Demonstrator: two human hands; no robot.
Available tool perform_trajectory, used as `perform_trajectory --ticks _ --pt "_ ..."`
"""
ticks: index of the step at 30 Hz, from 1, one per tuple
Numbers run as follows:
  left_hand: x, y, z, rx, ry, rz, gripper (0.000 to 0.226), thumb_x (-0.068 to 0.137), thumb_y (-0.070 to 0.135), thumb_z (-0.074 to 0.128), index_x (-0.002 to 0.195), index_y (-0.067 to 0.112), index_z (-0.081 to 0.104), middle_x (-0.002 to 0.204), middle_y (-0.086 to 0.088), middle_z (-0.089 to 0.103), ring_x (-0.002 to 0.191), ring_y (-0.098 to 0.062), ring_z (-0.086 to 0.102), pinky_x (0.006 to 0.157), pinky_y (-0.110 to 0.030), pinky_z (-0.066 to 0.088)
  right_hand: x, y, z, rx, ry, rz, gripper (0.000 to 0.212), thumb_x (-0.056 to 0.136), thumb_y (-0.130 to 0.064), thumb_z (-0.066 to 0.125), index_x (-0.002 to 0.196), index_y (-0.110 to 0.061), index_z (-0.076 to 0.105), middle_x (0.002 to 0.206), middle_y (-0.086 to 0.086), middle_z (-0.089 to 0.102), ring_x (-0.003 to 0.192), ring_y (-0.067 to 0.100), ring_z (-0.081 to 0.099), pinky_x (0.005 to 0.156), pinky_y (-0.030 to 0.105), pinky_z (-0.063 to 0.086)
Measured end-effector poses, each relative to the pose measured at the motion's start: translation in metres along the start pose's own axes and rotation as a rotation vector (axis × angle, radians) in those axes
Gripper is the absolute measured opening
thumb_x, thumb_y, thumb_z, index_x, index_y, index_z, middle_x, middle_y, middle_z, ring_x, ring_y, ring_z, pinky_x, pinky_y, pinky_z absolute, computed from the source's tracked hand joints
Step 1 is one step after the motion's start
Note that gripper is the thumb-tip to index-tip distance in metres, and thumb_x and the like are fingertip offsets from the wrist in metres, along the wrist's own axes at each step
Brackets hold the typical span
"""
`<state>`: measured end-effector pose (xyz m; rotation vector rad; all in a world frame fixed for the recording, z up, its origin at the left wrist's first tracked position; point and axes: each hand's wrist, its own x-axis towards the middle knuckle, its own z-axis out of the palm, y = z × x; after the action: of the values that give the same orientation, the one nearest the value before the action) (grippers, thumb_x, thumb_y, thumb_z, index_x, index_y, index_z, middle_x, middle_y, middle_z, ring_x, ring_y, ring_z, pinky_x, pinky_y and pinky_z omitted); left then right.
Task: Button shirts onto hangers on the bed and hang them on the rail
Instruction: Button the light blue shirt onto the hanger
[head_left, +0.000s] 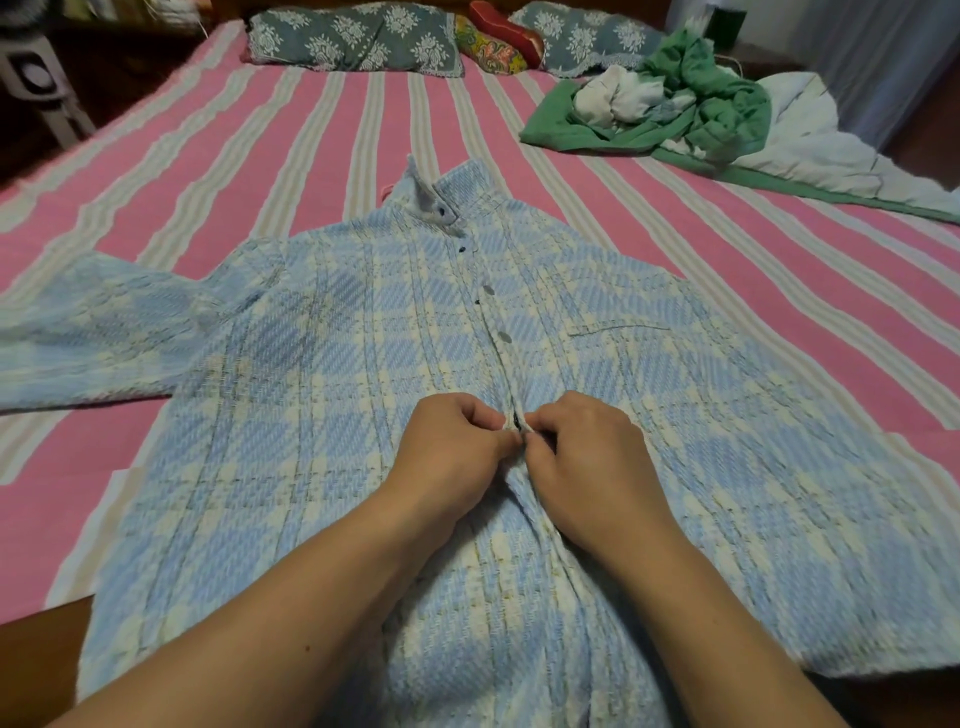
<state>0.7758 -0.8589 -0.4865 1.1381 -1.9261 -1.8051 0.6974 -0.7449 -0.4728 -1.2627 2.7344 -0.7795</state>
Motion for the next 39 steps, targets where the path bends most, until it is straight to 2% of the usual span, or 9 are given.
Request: perform_trajectory --ticks 9,14,18,22,25,30,33,37,39 --pt "-0.007 0.006 -0.001 0.107 -0.012 -0.011 0.004 0.087 0.004 0.072 0.086 0.002 0.069 0.081 -0.021 0.072 0.067 -0.031 0.067 0.071 -0.061 0.059 0.002 -0.001 0.006 -0.102 -0.104 -0.044 0.03 0.098 -0.025 0.047 0.07 -0.017 0.053 0.077 -0.007 0.042 0.067 0.014 0.045 0.059 0.031 0.034" --pt "-0.012 0.023 -0.009 0.352 -0.129 0.004 0.025 0.098 0.023 0.064 0.081 0.008 0.075 0.074 -0.014 0.074 0.063 -0.022 0.068 0.068 -0.043 0.063 0.01 0.005 -0.013 0.062 -0.137 0.16 0.054 0.101 -0.039 0.048 0.054 -0.016 0.041 0.052 -0.002 0.043 0.047 0.015 0.037 0.049 0.03 0.03" --pt "0.0 0.043 -0.027 0.314 -0.149 -0.023 0.023 0.1 0.021 0.063 0.087 0.007 0.076 0.07 -0.005 0.073 0.059 -0.017 0.067 0.061 -0.029 0.057 0.046 0.017 -0.047 0.197 0.129 0.197 0.048 0.103 -0.031 0.051 0.061 -0.007 0.047 0.055 0.008 0.04 0.049 0.019 0.032 0.052 0.03 0.029" --pt "0.057 0.065 -0.038 0.28 0.064 0.04 0.019 0.098 0.004 0.055 0.088 0.005 0.071 0.082 -0.018 0.072 0.056 -0.023 0.063 0.063 -0.039 0.059 0.122 0.005 -0.038 0.121 -0.186 0.065 0.033 0.099 -0.035 0.054 0.099 -0.004 0.067 0.088 0.014 0.067 0.069 0.02 0.052 0.065 0.033 0.042" --pt "0.103 0.078 -0.034 0.324 0.108 0.01 0.021 0.091 -0.002 0.048 0.086 -0.001 0.068 0.089 -0.028 0.073 0.069 -0.035 0.07 0.075 -0.058 0.061 0.148 -0.002 -0.002 -0.127 -0.513 0.013 0.05 0.089 -0.052 0.066 0.122 -0.016 0.055 0.114 0.004 0.063 0.096 0.023 0.059 0.082 0.038 0.052" --pt "0.134 0.044 -0.024 0.63 0.135 0.054 0.018 0.095 0.014 0.052 0.091 0.007 0.069 0.088 -0.012 0.07 0.078 -0.027 0.065 0.065 -0.036 0.054 0.166 0.023 0.003 0.009 -0.528 0.133 0.019 0.086 -0.023 0.074 0.086 -0.008 0.062 0.083 0.009 0.063 0.078 0.028 0.062 0.061 0.031 0.042" --pt "0.121 0.044 -0.014 0.822 0.055 0.11 0.03 0.104 0.03 0.045 0.091 0.008 0.06 0.091 -0.012 0.064 0.075 -0.025 0.058 0.058 -0.031 0.041 0.164 0.041 -0.019 0.121 -0.526 0.269 0.037 0.09 -0.022 0.074 0.065 -0.014 0.049 0.058 0.003 0.057 0.057 0.024 0.059 0.053 0.027 0.044" --pt "0.108 0.053 0.007 1.145 -0.032 0.035 0.053 0.099 0.067 0.037 0.091 0.017 0.053 0.091 -0.003 0.062 0.077 -0.025 0.057 0.067 -0.035 0.044 0.158 0.042 -0.019 0.196 -0.562 0.384 0.033 0.095 -0.027 0.07 0.069 -0.01 0.059 0.06 0.012 0.07 0.058 0.026 0.067 0.059 0.033 0.058" --pt "0.105 0.053 0.015 1.189 -0.04 0.042 0.053 0.096 0.068 0.04 0.088 0.018 0.054 0.085 0.0 0.06 0.074 -0.022 0.058 0.067 -0.034 0.045 0.158 0.041 -0.015 0.237 -0.545 0.406 0.03 0.096 -0.023 0.069 0.072 -0.009 0.059 0.059 0.012 0.069 0.062 0.028 0.069 0.06 0.034 0.06"
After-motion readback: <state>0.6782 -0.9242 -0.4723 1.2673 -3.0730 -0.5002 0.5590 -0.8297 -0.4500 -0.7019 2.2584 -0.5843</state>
